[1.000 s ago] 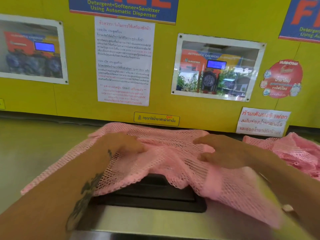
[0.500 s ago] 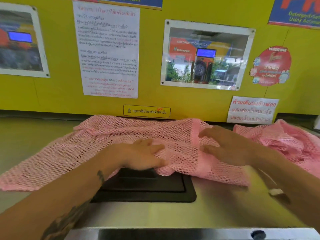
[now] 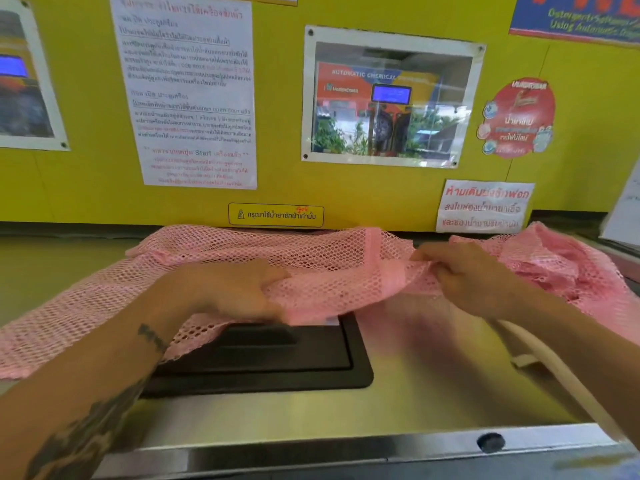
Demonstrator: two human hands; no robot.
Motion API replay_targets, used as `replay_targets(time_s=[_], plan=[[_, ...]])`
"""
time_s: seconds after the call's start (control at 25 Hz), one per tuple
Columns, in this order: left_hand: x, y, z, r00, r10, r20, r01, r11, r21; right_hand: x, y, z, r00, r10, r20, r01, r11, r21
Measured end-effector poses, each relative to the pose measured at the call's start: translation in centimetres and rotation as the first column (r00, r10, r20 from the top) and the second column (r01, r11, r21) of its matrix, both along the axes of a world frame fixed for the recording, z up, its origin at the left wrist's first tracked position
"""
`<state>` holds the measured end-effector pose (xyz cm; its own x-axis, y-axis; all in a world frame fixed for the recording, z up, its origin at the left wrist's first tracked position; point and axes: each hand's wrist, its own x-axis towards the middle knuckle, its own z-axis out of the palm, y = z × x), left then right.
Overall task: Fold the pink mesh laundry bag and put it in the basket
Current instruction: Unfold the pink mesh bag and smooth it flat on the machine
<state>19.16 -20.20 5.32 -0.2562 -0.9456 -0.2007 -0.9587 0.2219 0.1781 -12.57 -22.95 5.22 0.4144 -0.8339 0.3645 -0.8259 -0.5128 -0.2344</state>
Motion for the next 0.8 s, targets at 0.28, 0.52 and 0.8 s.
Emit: replay_targets(time_s=[0.28,0.52,0.8], plan=[[2.0,2.0,4.0,0.916,0.021,-0.401,-0.106,0.976,-0.19,-0.8,0.6,1.7,0.984,-0.003,0.18,-0.004,0.999,0.04],[-0.2,4.7,4.3,0.953,-0.095,-0.287,-0.029,0.916,-0.401,0.9,5.8,1.9,0.974,0.159,-0.164,-0.119,0.965,0.232],[-2.1,3.7,0.0,0.996,-0.045,-0.08,0.041,0.998,-0.054,2.2,5.4,-0.4,0.951,0.164,-0.262,-0.041,0.907,0.419]])
